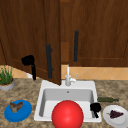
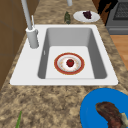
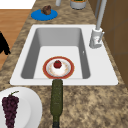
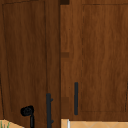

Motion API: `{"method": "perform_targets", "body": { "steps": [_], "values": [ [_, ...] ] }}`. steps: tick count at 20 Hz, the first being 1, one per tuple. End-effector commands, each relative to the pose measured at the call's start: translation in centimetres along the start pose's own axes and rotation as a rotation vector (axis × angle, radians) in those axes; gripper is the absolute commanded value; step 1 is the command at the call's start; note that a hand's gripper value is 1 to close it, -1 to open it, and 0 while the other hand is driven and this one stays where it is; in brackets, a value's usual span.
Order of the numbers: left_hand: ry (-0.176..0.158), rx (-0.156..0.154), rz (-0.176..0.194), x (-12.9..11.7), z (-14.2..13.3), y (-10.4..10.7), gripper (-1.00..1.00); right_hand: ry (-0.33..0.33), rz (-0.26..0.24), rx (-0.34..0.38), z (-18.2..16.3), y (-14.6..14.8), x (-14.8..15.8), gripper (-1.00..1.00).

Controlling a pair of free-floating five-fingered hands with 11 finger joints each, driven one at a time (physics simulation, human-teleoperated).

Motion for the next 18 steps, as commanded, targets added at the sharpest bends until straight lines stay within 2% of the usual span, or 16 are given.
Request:
{"method": "perform_targets", "body": {
  "steps": [1, 5, 8, 9, 12, 18],
  "values": [
    [0.057, 0.023, -0.017, -2.3, -1.3, -0.5, -1.0, 0.0, 0.0, 0.0, 0.0, 0.0, 0.0, 0.0],
    [0.052, 0.021, -0.019, -3.8, -2.7, -0.8, -1.0, 0.0, 0.0, 0.0, 0.0, 0.0, 0.0, 0.0],
    [0.021, 0.011, -0.028, -3.6, -5.1, -1.2, -1.0, 0.0, 0.0, 0.0, 0.0, 0.0, 0.0, 0.0],
    [0.033, 0.012, -0.032, -3.7, -5.7, -1.5, -1.0, 0.0, 0.0, 0.0, 0.0, 0.0, 0.0, 0.0],
    [0.1, 0.023, -0.053, -4.1, -7.5, -2.3, -1.0, 0.0, 0.0, 0.0, 0.0, 0.0, 0.0, 0.0],
    [0.254, 0.064, -0.123, -5.0, -10.9, -3.8, -1.0, 0.0, 0.0, 0.0, 0.0, 0.0, 0.0, 0.0]
  ]
}}
